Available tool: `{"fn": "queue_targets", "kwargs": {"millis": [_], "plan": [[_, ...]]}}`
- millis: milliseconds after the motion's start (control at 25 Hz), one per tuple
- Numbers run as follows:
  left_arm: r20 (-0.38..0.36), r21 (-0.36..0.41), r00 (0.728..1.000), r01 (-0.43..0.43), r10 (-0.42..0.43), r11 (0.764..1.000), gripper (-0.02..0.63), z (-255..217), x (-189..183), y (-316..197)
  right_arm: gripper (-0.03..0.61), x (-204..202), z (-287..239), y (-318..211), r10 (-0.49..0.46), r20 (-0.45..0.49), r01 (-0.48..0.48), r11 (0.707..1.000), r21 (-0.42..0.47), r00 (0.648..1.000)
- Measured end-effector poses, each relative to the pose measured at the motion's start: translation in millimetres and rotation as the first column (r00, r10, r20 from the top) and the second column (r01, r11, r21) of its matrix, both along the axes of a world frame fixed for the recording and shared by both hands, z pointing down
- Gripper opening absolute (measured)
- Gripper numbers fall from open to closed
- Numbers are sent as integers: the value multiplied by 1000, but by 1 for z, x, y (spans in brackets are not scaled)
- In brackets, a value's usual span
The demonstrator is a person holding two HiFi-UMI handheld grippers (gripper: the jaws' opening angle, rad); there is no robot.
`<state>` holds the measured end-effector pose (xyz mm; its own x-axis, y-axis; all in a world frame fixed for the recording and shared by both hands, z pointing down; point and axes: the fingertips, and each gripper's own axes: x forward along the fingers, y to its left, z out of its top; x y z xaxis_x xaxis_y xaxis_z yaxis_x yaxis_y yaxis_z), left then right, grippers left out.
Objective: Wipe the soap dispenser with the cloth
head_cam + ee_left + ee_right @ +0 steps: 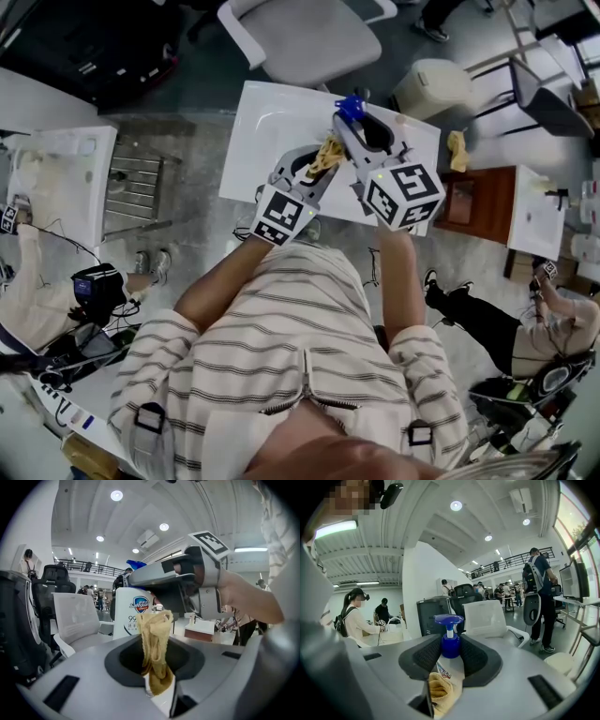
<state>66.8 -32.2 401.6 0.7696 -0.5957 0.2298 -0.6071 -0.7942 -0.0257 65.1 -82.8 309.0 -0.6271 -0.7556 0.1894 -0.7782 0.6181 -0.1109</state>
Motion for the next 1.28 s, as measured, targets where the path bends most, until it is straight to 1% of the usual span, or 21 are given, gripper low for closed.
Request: {"fn": "queue_targets", "kwargs": {"millis": [400,760,960,1080,1200,1280], "plan": [[7,4,1000,18,-18,1000,101,2,-12,2,129,-2,-3,5,-3,-8,3,1000,1,1000],[-4,-7,996,87,-87,996,101,-2,-43,-19,127,0,-1,-4,4,-14,-4,1000,-2,1000],[-36,-2,993,109,-109,994,101,-12,-54,-26,127,-2,-1,-5,-25,-26,25,1000,8,999],[-59,0,993,104,-104,995,101,-22,-64,-33,127,-7,-1,-5,-38,-32,38,999,6,999],[-71,4,995,70,-70,998,103,-28,-74,-37,127,-16,0,-4,-62,-43,62,998,13,997],[-76,14,996,45,-43,999,103,-28,-73,-36,127,-16,2,-1,-97,-57,98,995,22,994]]}}
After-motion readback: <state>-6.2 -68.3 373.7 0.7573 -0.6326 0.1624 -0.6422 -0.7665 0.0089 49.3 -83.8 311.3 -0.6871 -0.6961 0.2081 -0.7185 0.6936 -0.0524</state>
